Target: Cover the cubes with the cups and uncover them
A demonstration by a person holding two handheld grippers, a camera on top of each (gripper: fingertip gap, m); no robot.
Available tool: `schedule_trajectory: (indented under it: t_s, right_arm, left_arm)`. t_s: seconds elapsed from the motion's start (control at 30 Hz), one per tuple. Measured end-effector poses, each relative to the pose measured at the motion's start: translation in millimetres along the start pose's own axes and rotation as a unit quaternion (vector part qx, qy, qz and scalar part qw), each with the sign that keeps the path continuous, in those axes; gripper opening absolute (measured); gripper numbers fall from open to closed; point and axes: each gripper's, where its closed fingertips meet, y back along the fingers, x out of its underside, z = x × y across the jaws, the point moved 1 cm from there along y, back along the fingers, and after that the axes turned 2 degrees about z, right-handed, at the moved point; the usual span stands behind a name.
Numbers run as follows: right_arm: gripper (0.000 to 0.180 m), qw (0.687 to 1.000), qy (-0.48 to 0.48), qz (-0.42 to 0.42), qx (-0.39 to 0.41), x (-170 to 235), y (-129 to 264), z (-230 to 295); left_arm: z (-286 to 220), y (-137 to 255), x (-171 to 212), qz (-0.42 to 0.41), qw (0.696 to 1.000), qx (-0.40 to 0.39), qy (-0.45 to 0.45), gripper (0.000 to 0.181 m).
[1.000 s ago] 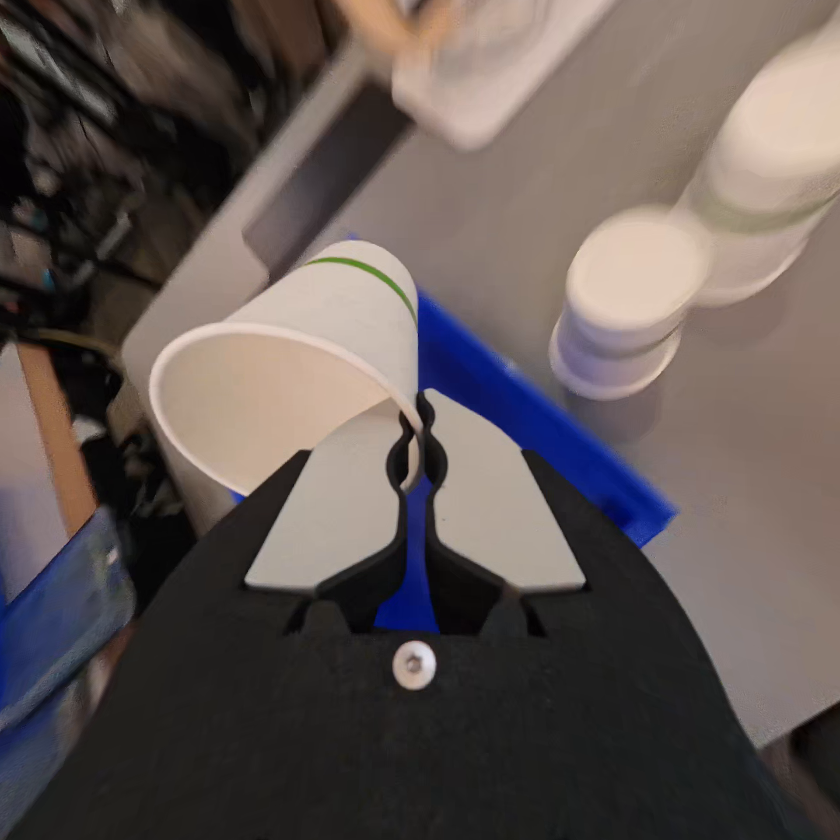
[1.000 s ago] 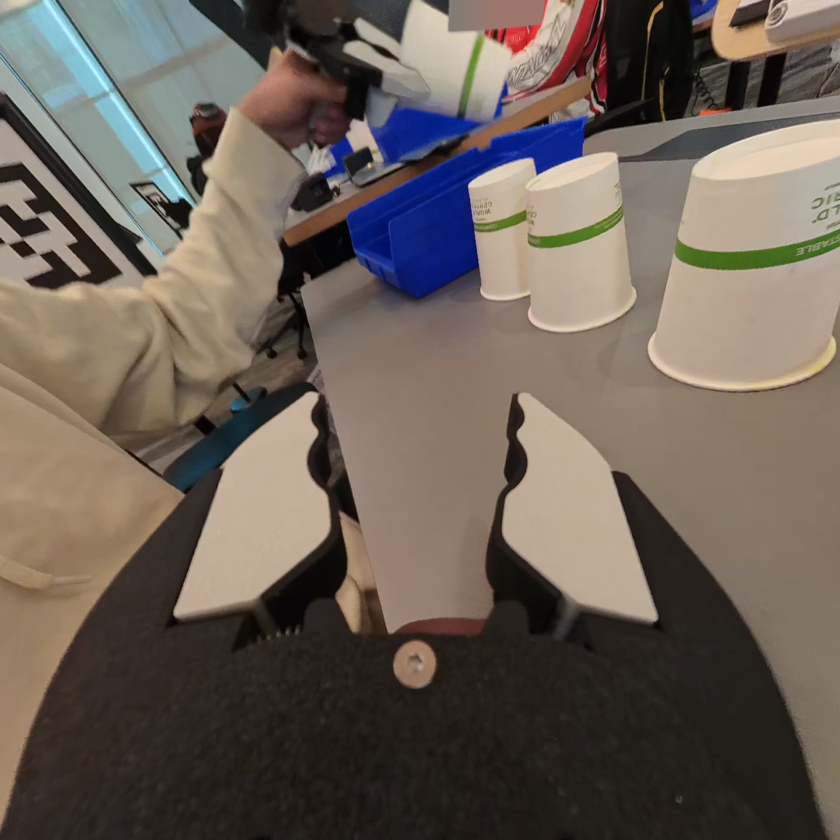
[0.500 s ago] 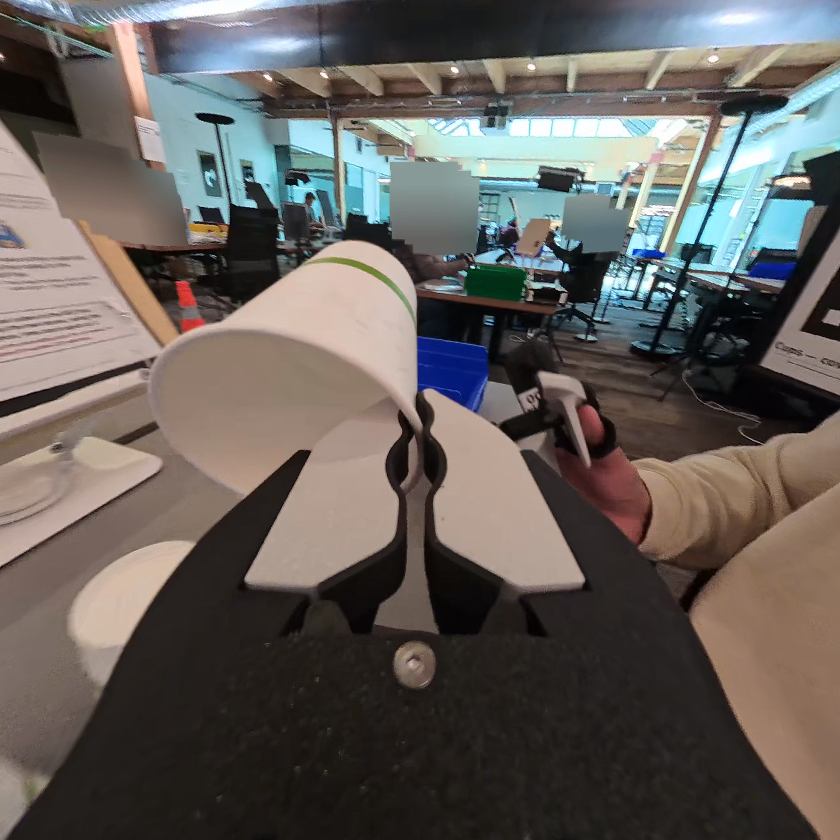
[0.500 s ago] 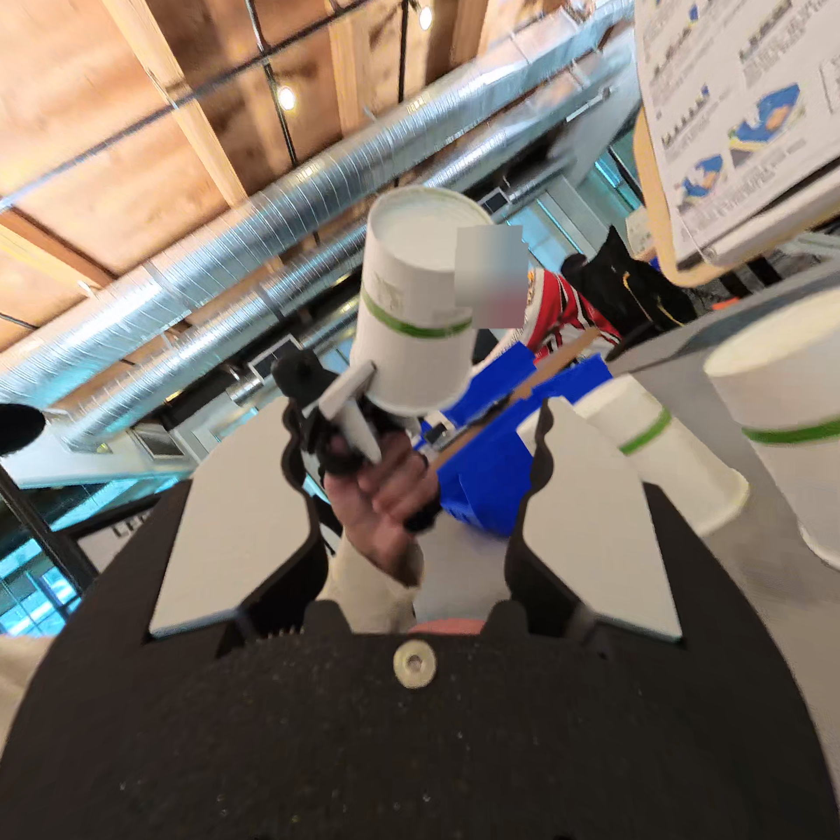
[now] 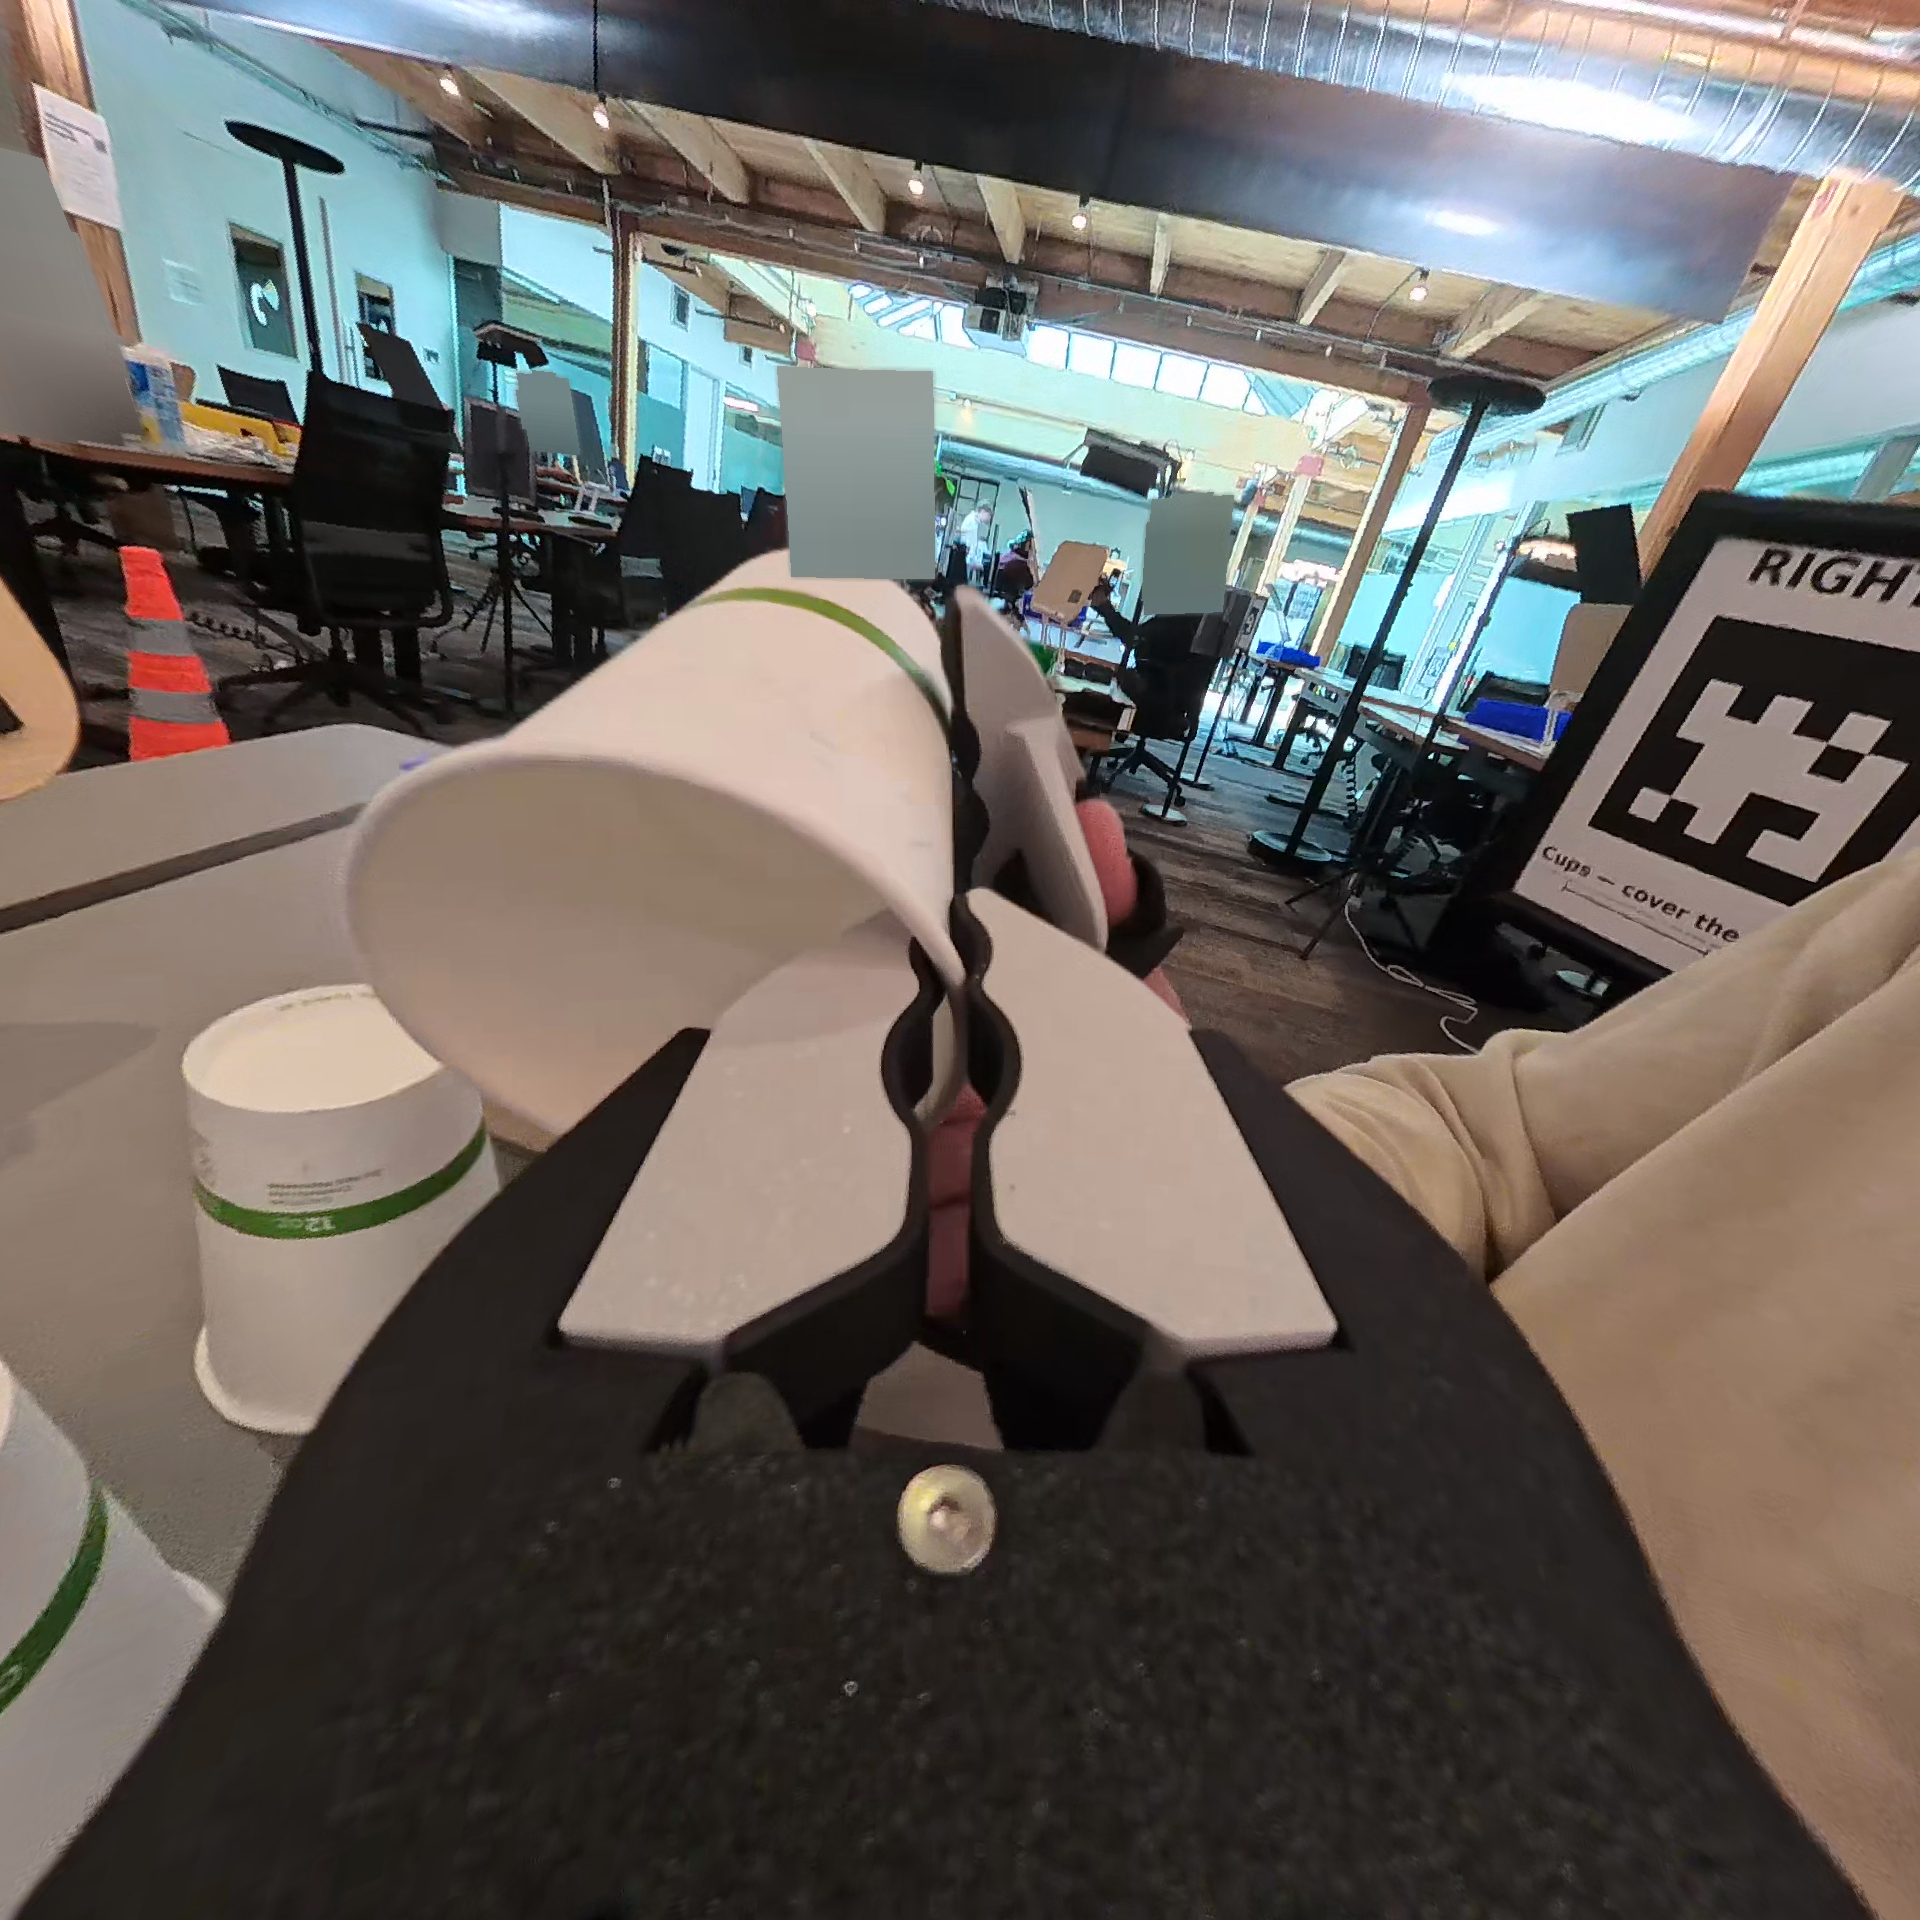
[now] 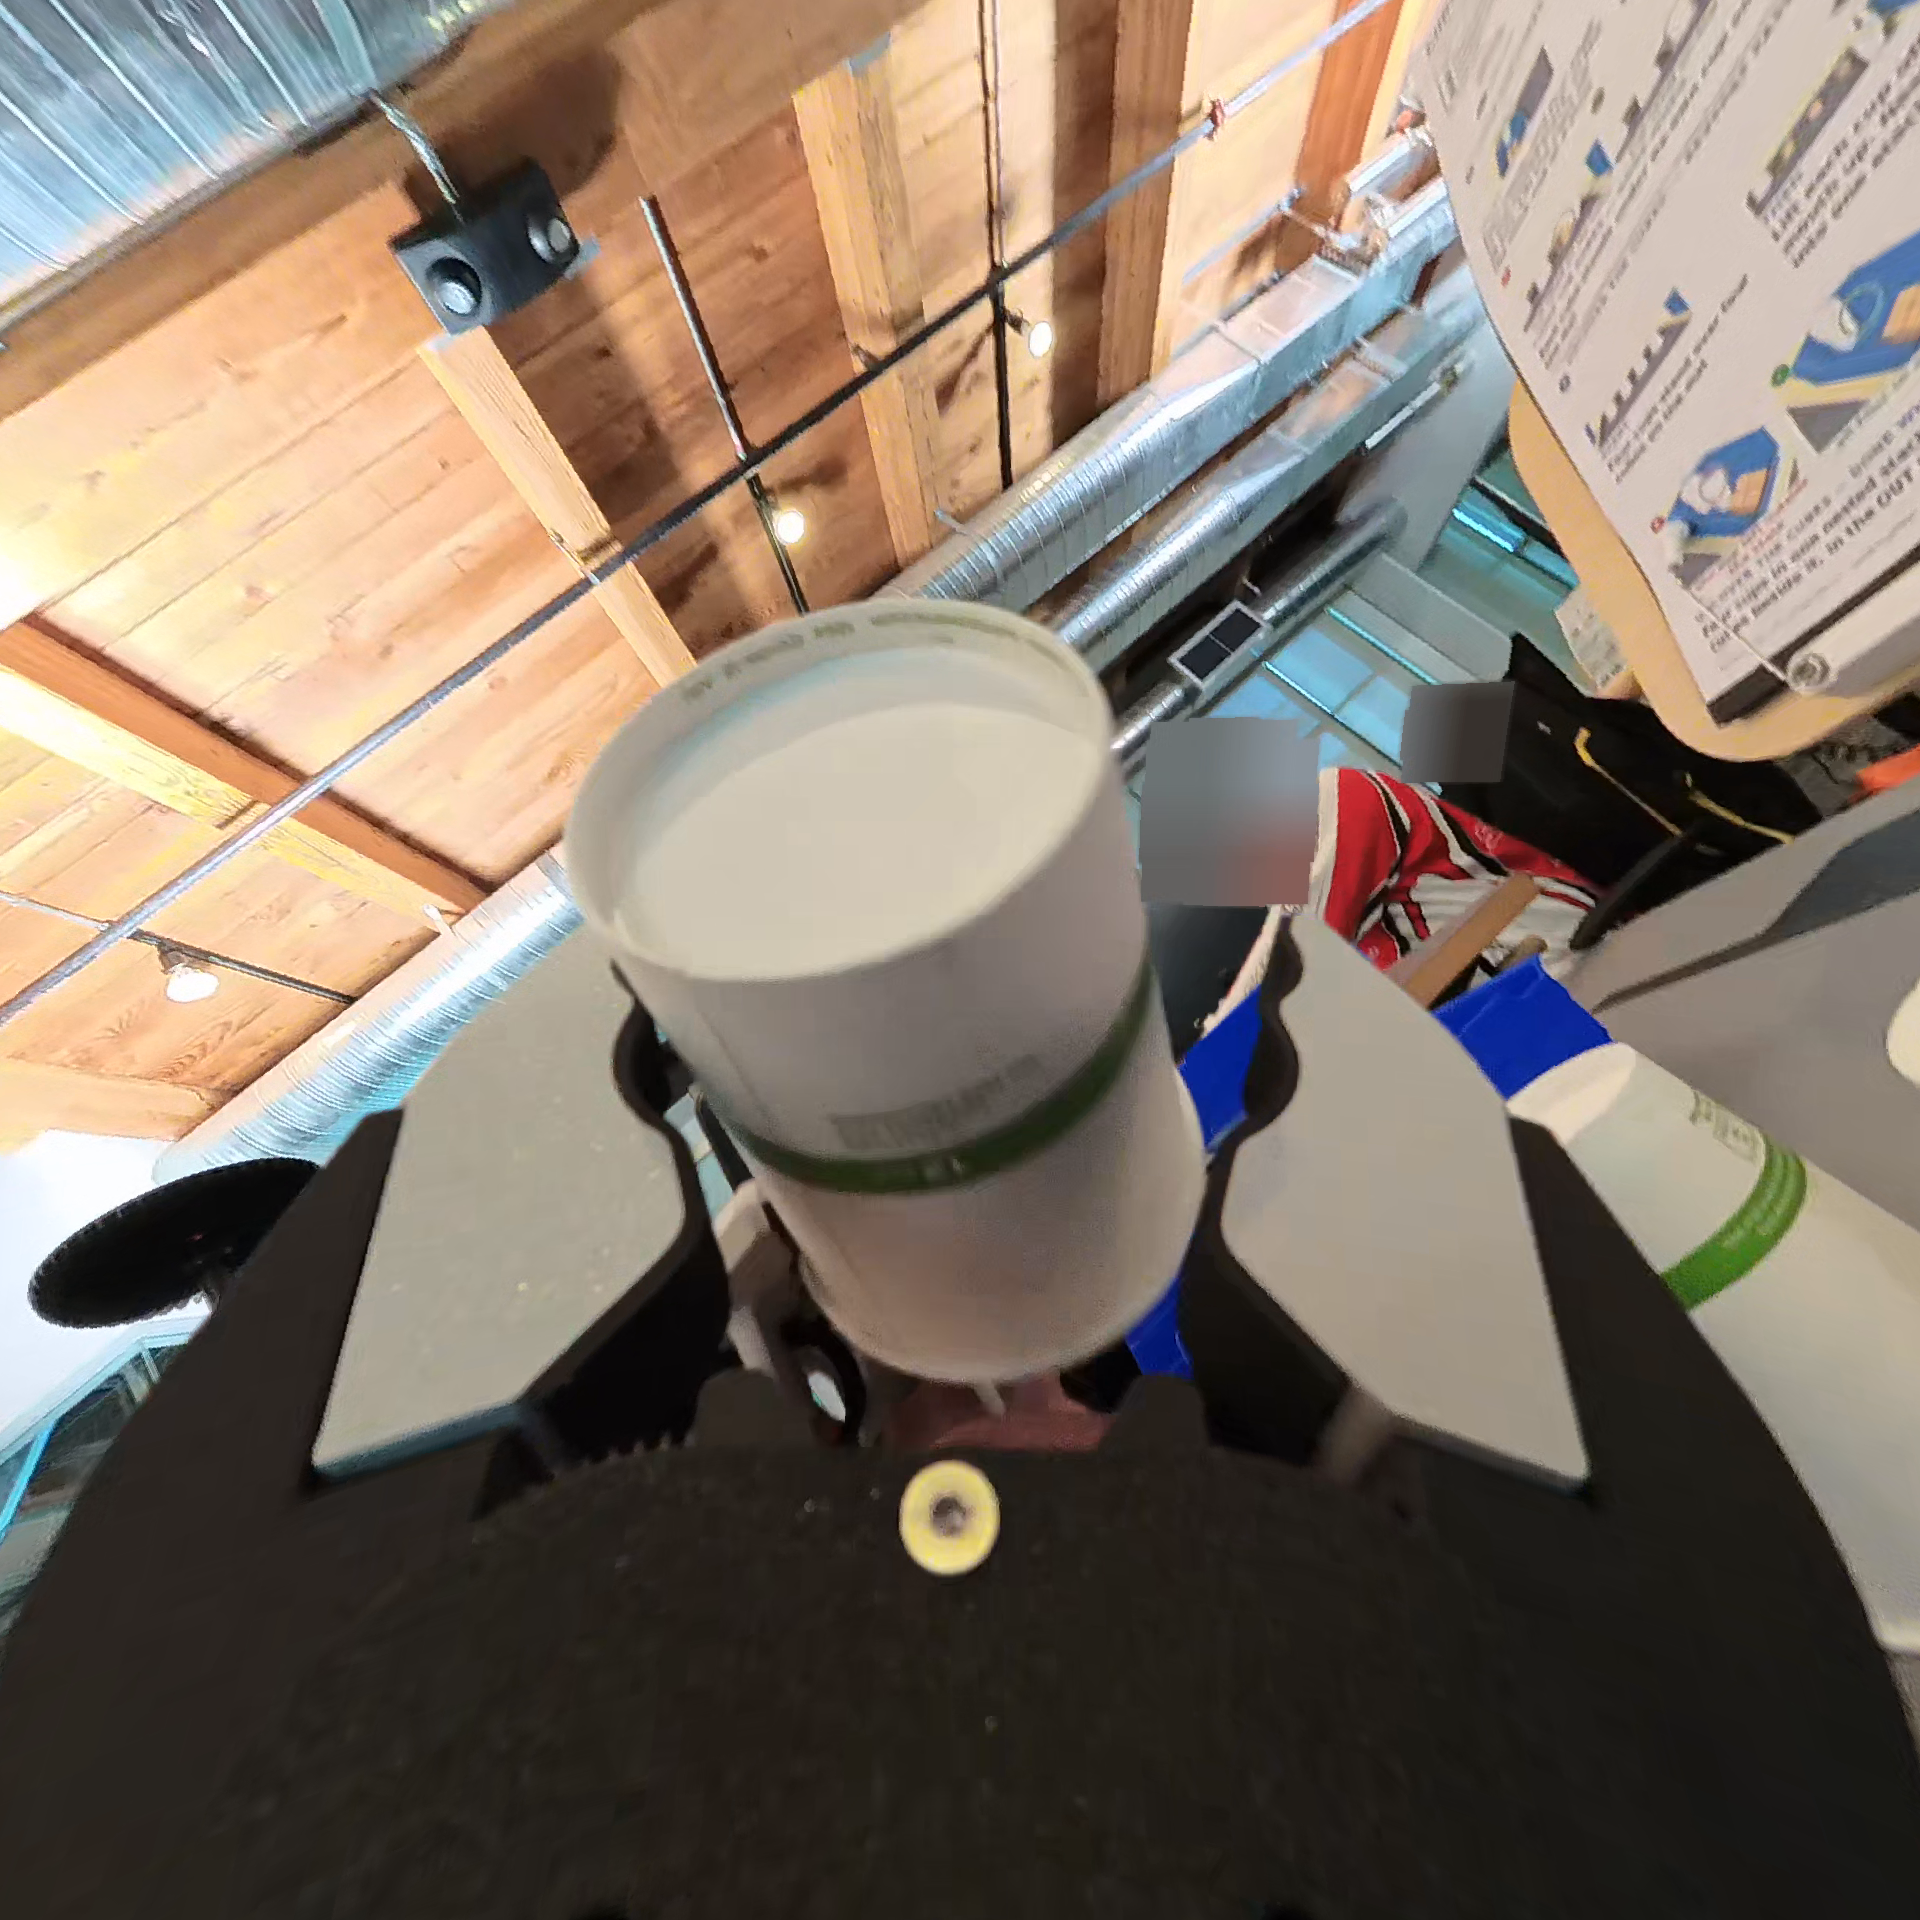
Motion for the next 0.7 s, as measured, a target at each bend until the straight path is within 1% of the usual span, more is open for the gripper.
schedule_trajectory:
  t_s: [0.03, 0.07, 0.23, 0.3, 0.37, 0.4, 0.43, 0.47, 0.5, 0.53, 0.57, 0.6, 0.63, 0.7]
  right_arm:
    - [0.105, 1.000, 0.006, 0.003, -0.004, 1.2, -0.6, 0.2]
    - [0.098, 1.000, 0.011, 0.015, -0.008, 4.3, -1.1, 0.9]
    - [0.094, 0.998, 0.053, 0.024, -0.003, 1.7, 5.2, 3.1]
    - [0.094, 0.997, 0.072, 0.024, 0.004, -4.4, 7.7, 3.9]
    - [0.094, 0.994, 0.103, 0.042, 0.023, -10.0, 11.3, 1.8]
    - [0.095, 0.990, 0.125, 0.049, 0.037, -13.9, 14.5, -0.2]
    - [0.095, 0.986, 0.148, 0.060, 0.053, -17.0, 18.5, -2.8]
    - [0.095, 0.979, 0.172, 0.075, 0.075, -19.4, 22.9, -7.2]
    - [0.095, 0.971, 0.196, 0.090, 0.100, -21.6, 28.0, -12.7]
    - [0.098, 0.962, 0.221, 0.102, 0.121, -24.5, 33.4, -17.5]
    - [0.095, 0.951, 0.252, 0.113, 0.142, -28.2, 38.3, -22.1]
    - [0.096, 0.935, 0.286, 0.129, 0.166, -33.3, 42.9, -27.0]
    - [0.096, 0.914, 0.326, 0.145, 0.193, -42.0, 46.8, -31.8]
    - [0.096, 0.856, 0.397, 0.192, 0.271, -65.3, 56.6, -47.5]
  left_arm:
    - [-0.3, -2.8, 5.1, 0.008, 1.000, -0.003, -0.001, 0.000]
    - [0.3, -5.4, 9.5, 0.013, 1.000, -0.007, 0.000, 0.000]
    - [-0.9, -6.8, 14.1, 0.028, 1.000, 0.002, 0.011, 0.002]
    - [0.9, -1.4, 15.1, 0.038, 0.999, -0.011, 0.005, 0.025]
    - [5.2, 10.7, 20.2, 0.064, 0.997, -0.037, -0.004, 0.039]
    - [14.1, 20.0, 24.4, 0.079, 0.994, -0.078, -0.013, 0.044]
    - [30.3, 32.9, 30.1, 0.096, 0.984, -0.148, -0.023, 0.045]
    - [50.5, 50.8, 36.8, 0.118, 0.964, -0.235, -0.033, 0.047]
    - [69.2, 72.9, 43.5, 0.139, 0.935, -0.325, -0.042, 0.049]
    - [81.6, 94.0, 49.2, 0.154, 0.904, -0.396, -0.053, 0.050]
    - [87.6, 109.1, 54.5, 0.163, 0.882, -0.439, -0.061, 0.052]
    - [89.6, 117.7, 59.7, 0.167, 0.870, -0.460, -0.061, 0.054]
    - [88.6, 119.4, 65.1, 0.169, 0.870, -0.459, -0.056, 0.054]
    - [84.7, 114.8, 77.6, 0.181, 0.880, -0.437, -0.039, 0.053]
